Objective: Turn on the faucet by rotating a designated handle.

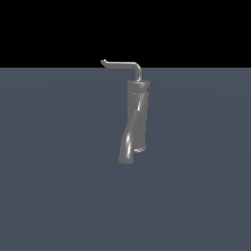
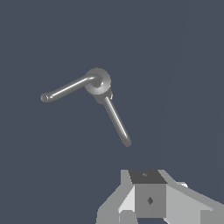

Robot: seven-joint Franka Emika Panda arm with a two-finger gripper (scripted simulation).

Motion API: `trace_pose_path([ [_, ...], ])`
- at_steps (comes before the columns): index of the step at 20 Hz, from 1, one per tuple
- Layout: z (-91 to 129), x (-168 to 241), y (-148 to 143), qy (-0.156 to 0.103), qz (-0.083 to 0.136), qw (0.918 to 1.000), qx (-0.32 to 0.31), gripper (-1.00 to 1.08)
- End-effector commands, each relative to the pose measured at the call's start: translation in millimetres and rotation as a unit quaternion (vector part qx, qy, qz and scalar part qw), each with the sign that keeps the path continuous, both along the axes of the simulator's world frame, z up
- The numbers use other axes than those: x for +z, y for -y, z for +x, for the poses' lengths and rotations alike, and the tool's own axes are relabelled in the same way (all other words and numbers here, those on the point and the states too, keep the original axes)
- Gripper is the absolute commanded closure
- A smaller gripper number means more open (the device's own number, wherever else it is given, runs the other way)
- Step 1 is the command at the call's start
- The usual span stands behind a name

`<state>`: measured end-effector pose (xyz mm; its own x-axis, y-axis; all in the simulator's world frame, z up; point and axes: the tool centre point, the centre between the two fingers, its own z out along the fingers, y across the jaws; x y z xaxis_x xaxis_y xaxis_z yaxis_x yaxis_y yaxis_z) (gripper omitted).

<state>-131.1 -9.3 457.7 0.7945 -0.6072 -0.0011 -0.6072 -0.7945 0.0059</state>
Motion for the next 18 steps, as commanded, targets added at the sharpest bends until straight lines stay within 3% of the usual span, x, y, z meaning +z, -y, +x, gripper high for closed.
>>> trace_pose_path([
  [1, 12.1, -5.2, -2.2, 0.000, 0.001, 0.9995, -0.031, 1.08],
  [9, 49.4, -24.5, -9.8, 0.001, 0.002, 0.9918, -0.127, 1.08],
  [18, 89.7, -51.2, -19.3, 0.001, 0.003, 0.9720, -0.235, 1.08],
])
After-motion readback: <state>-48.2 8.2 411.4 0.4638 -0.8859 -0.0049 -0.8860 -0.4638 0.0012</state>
